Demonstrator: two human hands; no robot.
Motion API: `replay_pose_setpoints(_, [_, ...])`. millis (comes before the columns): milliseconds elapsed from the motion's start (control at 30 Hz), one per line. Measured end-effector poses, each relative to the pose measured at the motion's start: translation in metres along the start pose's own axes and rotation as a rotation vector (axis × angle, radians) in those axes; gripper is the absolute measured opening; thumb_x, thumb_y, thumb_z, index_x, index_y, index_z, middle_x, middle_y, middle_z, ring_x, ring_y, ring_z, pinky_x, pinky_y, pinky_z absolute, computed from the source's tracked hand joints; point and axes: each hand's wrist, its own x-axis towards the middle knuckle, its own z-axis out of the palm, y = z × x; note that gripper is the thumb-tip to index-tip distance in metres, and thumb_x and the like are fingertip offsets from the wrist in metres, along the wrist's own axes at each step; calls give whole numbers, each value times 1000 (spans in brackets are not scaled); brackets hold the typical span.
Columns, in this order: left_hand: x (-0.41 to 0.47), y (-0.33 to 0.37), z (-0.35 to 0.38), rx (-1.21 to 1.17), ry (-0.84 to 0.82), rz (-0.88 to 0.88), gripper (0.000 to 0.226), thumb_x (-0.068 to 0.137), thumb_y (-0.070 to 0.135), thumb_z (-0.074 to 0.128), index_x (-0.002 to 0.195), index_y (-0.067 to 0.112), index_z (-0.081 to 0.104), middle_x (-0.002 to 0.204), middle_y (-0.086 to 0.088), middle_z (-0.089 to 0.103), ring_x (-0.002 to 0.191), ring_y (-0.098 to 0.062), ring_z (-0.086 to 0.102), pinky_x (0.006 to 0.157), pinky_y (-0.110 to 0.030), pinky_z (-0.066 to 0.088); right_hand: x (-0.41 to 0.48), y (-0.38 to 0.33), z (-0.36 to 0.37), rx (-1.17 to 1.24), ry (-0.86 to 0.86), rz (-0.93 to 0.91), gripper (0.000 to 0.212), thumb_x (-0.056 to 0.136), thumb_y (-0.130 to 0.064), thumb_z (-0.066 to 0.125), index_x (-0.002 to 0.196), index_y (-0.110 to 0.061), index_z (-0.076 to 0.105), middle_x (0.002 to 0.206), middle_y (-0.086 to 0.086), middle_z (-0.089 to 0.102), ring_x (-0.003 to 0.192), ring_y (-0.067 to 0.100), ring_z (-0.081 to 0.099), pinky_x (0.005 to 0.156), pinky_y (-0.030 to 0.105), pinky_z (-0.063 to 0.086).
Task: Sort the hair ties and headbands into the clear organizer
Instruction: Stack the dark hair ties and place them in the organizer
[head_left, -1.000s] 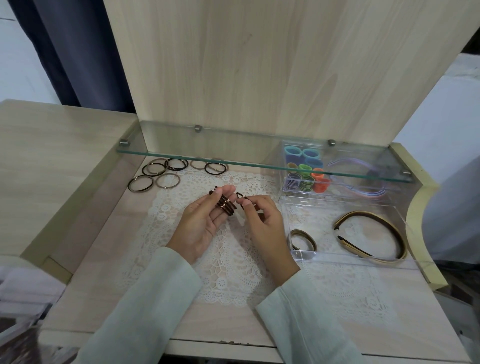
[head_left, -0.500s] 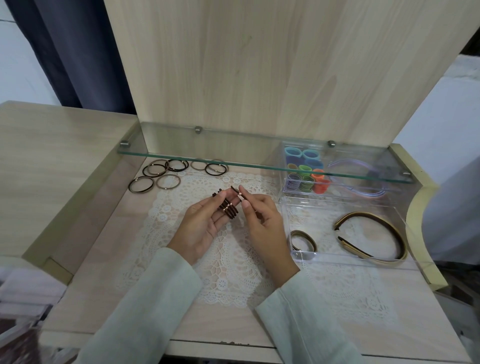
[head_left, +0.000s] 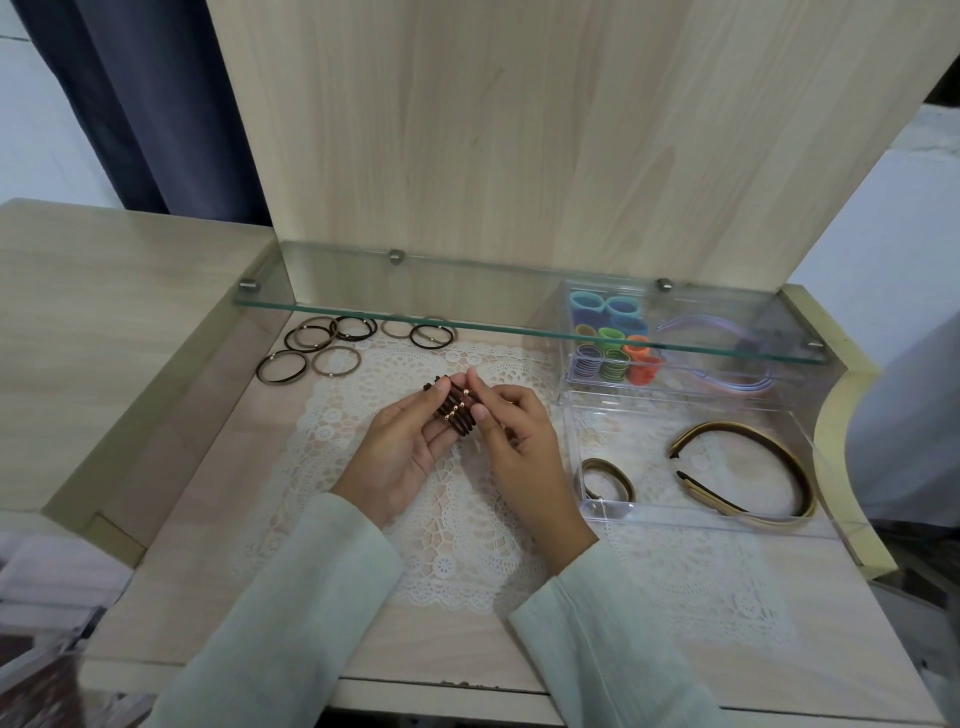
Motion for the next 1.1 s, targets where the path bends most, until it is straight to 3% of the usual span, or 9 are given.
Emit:
replay_pose_setpoints(133, [0,0,0,-3,5,-1,31,85,21,60,111,5,69,116,-12,71,105,-18,68,93,-28,55,0,2,2,-14,9,-4,36,93,-27,55,127,-37,58,108,-7,53,109,21,50,94,39,46])
replay_pose_setpoints(267, [-1,1,0,8,-13,13,28,86,21,58,107,7,71,118,-9,70,108,-16,67,95,-29,53,2,2,1,-34,38,11,31,92,-20,61,118,-35,66,103,-3,55,101,20,52,77,30,46])
replay_pose_setpoints(400, [-1,1,1,38,-24,17,35,87,23,57,115,4,66,122,-7,69,110,-15,66,95,-27,54,1,-1,0,-39,53,8,22,90,-22,63,107,-34,70,98,-5,55,92,17,53,68,25,42])
replay_pose_setpoints(667, [-2,1,1,57,-48,11,36,88,23,56,117,4,65,123,-7,68,112,-16,65,94,-25,54,1,-1,2,-55,74,-29,18,89,-27,60,103,-30,71,97,-10,56,93,19,54,68,28,43])
replay_pose_setpoints(800, [-2,2,1,39,-48,25,35,88,23,55,116,4,66,121,-6,70,110,-14,66,95,-25,53,1,2,3,-71,71,-34,19,89,-26,61,103,-25,73,97,-11,56,97,20,53,78,38,45])
replay_pose_setpoints(1000, [-1,2,2,41,-32,14,37,84,25,57,114,4,66,121,-8,69,111,-16,66,93,-26,55,1,2,4,-59,64,-36,17,88,-25,62,100,-31,71,98,-7,56,97,21,53,77,40,45])
replay_pose_setpoints(1100, [-3,4,2,25,-35,18,35,85,25,57,113,5,66,121,-7,69,110,-16,67,88,-24,56,0,-1,5,-49,32,-13,15,87,-28,61,98,-33,70,100,-3,55,103,23,51,89,42,44])
